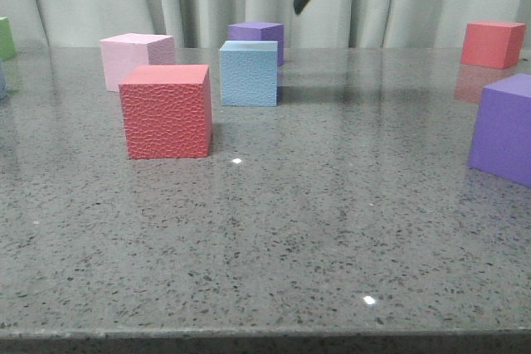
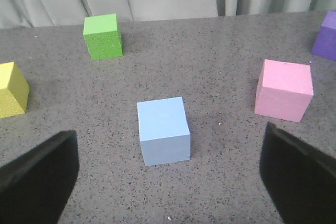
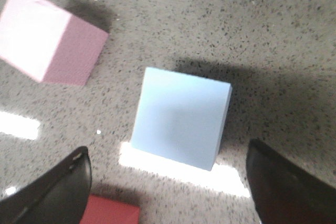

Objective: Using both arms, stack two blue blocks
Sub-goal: 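Set the light blue cube down and open the right gripper, then close the left gripper on the second light blue cube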

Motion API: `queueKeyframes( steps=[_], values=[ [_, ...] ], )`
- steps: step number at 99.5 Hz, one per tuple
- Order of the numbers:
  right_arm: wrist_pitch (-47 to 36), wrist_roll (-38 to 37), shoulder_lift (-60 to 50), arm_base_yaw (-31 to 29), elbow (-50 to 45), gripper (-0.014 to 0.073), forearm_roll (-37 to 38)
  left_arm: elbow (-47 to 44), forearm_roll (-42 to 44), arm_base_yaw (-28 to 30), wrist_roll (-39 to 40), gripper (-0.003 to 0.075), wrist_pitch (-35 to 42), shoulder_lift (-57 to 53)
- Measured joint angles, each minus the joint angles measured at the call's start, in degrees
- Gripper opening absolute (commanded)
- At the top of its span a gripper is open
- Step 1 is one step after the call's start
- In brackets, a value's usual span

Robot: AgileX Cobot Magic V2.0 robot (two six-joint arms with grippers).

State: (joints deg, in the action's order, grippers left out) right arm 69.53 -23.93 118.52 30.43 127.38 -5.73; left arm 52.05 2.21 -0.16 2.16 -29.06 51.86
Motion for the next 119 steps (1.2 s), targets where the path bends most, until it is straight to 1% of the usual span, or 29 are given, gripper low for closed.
queueKeyframes(
  steps=[9,27,40,47,54,65,85,97,106,119],
  values=[
    [1.2,0.0,-2.3,1.7,0.0,0.0601,2.1,2.3,0.0,1.3,0.9,0.0674,-0.7,4.2],
    [2.0,0.0,-6.4,4.8,0.0,0.0601,5.7,8.7,-2.2,5.8,1.2,0.0673,-5.9,13.7],
    [2.0,0.0,-9.2,7.6,-0.3,0.0601,9.0,13.9,-4.4,6.8,-1.1,0.0673,-9.5,20.4],
    [1.9,0.0,-11.4,9.2,-2.1,0.0601,10.9,16.2,-5.7,6.8,-1.7,0.0673,-10.6,23.8],
    [0.7,0.0,-14.1,10.6,-5.4,0.0601,12.0,18.1,-6.3,6.8,-2.2,0.0673,-11.3,26.9],
    [-2.9,-0.1,-19.4,11.9,-13.1,0.0601,12.1,20.3,-6.9,6.8,-2.2,0.0673,-12.1,30.8],
    [-11.0,-0.9,-31.0,11.9,-29.6,0.0601,12.4,22.0,-10.0,6.8,-3.9,0.0673,-12.1,34.9],
    [-15.2,-1.0,-37.4,11.9,-37.7,0.0601,12.4,22.2,-10.5,6.8,-4.2,0.0673,-11.9,36.7],
    [-16.6,-0.9,-41.2,11.9,-42.1,0.0601,12.4,22.3,-10.8,6.8,-4.8,0.0673,-11.6,38.4],
    [-17.1,-1.0,-44.7,11.9,-45.4,0.0601,12.4,22.3,-11.9,6.8,-6.2,0.0673,-11.5,40.6]
  ],
)
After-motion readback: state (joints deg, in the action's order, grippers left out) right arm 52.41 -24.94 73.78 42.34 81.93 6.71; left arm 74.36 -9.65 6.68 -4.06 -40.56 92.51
